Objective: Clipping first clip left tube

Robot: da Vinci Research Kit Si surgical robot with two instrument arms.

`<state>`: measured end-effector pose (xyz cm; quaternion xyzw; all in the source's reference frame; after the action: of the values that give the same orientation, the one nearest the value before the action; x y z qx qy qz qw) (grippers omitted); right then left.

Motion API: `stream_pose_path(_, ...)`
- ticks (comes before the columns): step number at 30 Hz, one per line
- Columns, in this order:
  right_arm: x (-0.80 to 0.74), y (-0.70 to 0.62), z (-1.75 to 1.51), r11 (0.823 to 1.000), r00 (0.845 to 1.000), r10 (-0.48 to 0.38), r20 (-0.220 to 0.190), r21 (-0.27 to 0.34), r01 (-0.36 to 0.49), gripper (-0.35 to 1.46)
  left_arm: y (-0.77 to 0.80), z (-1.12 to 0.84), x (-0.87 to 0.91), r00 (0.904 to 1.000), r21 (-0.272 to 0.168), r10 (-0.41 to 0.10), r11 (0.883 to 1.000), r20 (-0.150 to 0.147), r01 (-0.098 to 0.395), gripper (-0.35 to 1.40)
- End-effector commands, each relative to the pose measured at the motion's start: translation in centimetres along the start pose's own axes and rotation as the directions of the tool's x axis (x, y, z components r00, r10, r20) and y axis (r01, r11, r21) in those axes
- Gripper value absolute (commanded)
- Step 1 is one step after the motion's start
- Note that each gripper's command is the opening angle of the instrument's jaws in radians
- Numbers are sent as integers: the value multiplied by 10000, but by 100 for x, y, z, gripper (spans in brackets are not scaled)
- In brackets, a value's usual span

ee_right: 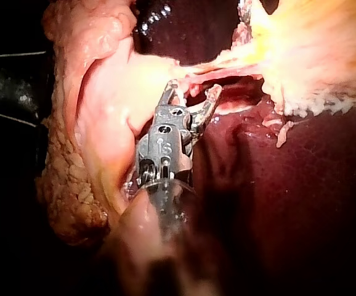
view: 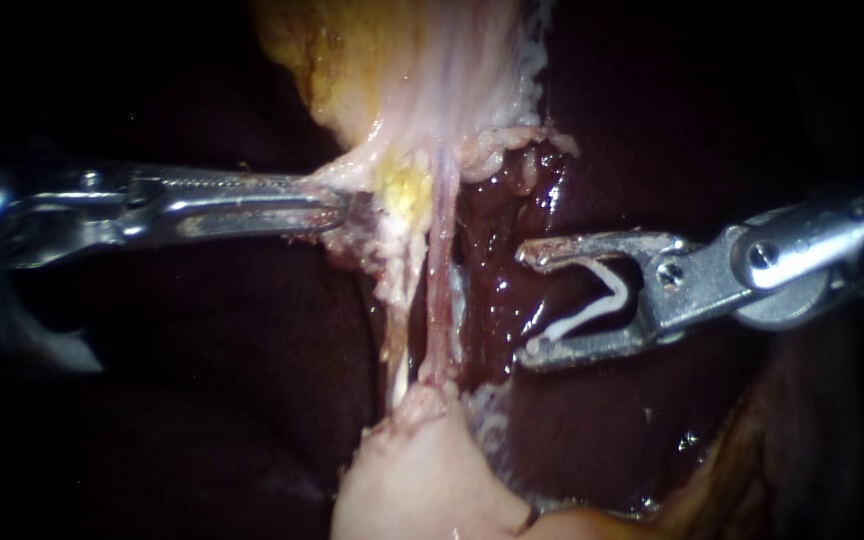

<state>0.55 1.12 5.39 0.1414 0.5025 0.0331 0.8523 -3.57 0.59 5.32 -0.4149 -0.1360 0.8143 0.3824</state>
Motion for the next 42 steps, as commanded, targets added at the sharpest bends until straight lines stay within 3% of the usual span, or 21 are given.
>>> stream_pose_path(1, 0, 0, 0, 10000, 10000, -1, 1, 1, 1, 45, 0, 0, 0, 10000, 4, 2, 10000, -1, -2, -35)
stream_pose_path(11, 0, -1, 0, 10000, 10000, -2, 0, 3, 2, 45, -7, -12, 9, 10000, -9, -59, 10000, 21, 59, -35)
stream_pose_path(20, 0, -1, 0, 10000, 10000, -3, 0, 4, 3, 45, -34, -66, 46, 9964, 177, -539, 9983, -661, 552, -35)
stream_pose_path(26, 1, 0, -1, 10000, 10000, 3, -1, 4, -3, 45, -39, -93, 51, 9940, 309, -739, 9966, -805, 766, -35)
stream_pose_path(34, 9, -2, 5, 10000, 10000, 85, 0, -12, -85, 45, -34, -97, 50, 9927, 448, -832, 9952, -873, 874, -35)
stream_pose_path(42, 33, -13, 27, 9981, 9983, 583, -85, 228, -581, 44, -28, -96, 50, 9925, 432, -856, 9950, -873, 897, -35)
